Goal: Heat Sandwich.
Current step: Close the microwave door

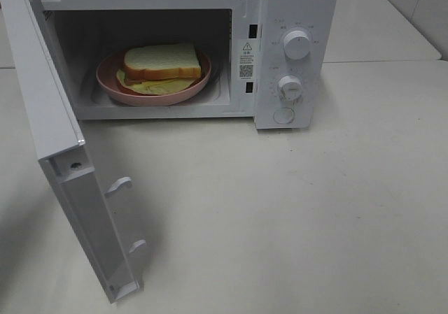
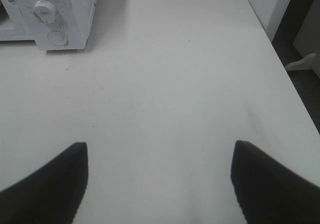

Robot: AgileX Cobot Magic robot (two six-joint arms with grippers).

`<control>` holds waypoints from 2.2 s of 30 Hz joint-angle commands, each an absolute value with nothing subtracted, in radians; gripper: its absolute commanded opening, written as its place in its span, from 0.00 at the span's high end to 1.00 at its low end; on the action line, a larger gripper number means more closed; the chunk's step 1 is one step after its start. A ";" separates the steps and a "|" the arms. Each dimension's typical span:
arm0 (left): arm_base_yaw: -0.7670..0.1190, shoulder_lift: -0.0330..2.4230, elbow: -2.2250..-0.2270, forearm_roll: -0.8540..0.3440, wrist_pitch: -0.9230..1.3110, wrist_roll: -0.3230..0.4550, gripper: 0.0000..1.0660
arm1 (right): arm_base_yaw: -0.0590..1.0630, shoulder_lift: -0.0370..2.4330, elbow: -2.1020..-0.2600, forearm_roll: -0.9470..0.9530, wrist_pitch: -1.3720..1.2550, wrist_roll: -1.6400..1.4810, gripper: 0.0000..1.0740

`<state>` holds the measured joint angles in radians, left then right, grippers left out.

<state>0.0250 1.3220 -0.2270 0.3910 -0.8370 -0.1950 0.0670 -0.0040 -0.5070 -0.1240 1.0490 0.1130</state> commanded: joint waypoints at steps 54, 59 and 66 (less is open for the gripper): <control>-0.691 1.785 -0.660 -0.400 -0.876 0.226 1.00 | 0.063 -0.030 -0.506 -0.119 1.038 0.109 0.29; -0.691 1.826 -0.737 -0.414 -0.850 0.226 1.00 | 0.063 -0.030 -0.506 -0.119 1.038 0.109 0.29; -0.691 1.884 -0.847 -0.426 -0.797 0.227 1.00 | 0.063 -0.030 -0.506 -0.119 1.038 0.108 0.29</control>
<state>-0.6860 1.8760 -0.8250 -0.4150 -0.8150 0.2250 0.0670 -0.0040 -0.5070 -0.1240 1.0490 0.1130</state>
